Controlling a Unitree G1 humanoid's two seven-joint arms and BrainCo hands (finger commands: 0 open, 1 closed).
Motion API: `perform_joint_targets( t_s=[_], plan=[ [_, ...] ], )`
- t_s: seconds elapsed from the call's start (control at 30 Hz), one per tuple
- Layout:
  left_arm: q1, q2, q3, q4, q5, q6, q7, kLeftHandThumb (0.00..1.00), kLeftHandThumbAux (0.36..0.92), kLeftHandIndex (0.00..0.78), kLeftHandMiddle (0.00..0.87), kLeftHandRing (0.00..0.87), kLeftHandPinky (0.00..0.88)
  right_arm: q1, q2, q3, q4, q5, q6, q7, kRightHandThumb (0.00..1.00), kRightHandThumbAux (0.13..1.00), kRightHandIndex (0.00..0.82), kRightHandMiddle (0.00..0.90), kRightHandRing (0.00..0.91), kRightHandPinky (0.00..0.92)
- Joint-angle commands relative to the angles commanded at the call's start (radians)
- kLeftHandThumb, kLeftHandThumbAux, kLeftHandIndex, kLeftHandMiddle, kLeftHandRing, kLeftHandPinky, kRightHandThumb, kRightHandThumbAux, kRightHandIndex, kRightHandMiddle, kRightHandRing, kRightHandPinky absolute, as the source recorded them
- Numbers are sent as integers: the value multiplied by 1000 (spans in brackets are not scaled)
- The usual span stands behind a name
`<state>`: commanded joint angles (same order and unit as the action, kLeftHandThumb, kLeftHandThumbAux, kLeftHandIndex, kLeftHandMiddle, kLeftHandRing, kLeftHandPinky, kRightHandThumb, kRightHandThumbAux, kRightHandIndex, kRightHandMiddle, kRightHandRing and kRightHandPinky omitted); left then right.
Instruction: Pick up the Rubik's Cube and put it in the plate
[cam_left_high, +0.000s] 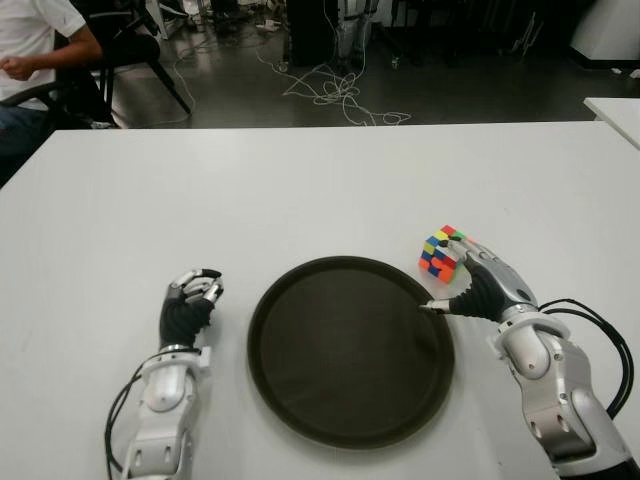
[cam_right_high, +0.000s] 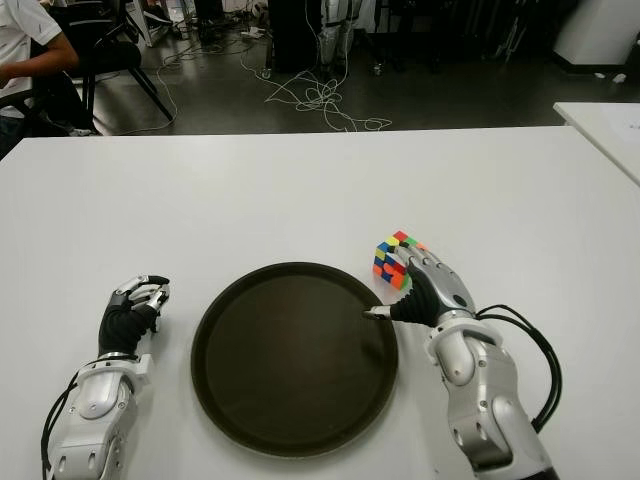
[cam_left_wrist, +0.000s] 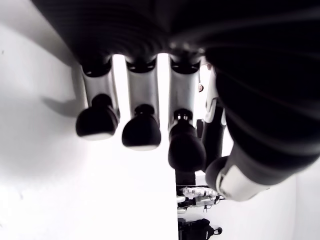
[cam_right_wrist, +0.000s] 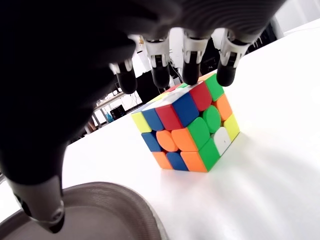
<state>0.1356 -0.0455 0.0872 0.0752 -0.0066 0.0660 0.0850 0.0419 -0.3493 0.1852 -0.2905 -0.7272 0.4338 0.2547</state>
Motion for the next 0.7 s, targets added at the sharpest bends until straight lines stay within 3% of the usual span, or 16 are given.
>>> perform_joint_targets(
  t_s=[0.47,0.7],
  plan=[
    [1,1,-2,5,5,0,2,711,704,444,804,819,812,-34,-16,2,-23,-15,25,15,0,679,0,0,0,0],
    [-1,0,-2,12,7,-6,4,711,704,444,810,820,816,-42,-19,-15,-25,-8,-12,-30,0,677,0,0,0,0]
  ],
)
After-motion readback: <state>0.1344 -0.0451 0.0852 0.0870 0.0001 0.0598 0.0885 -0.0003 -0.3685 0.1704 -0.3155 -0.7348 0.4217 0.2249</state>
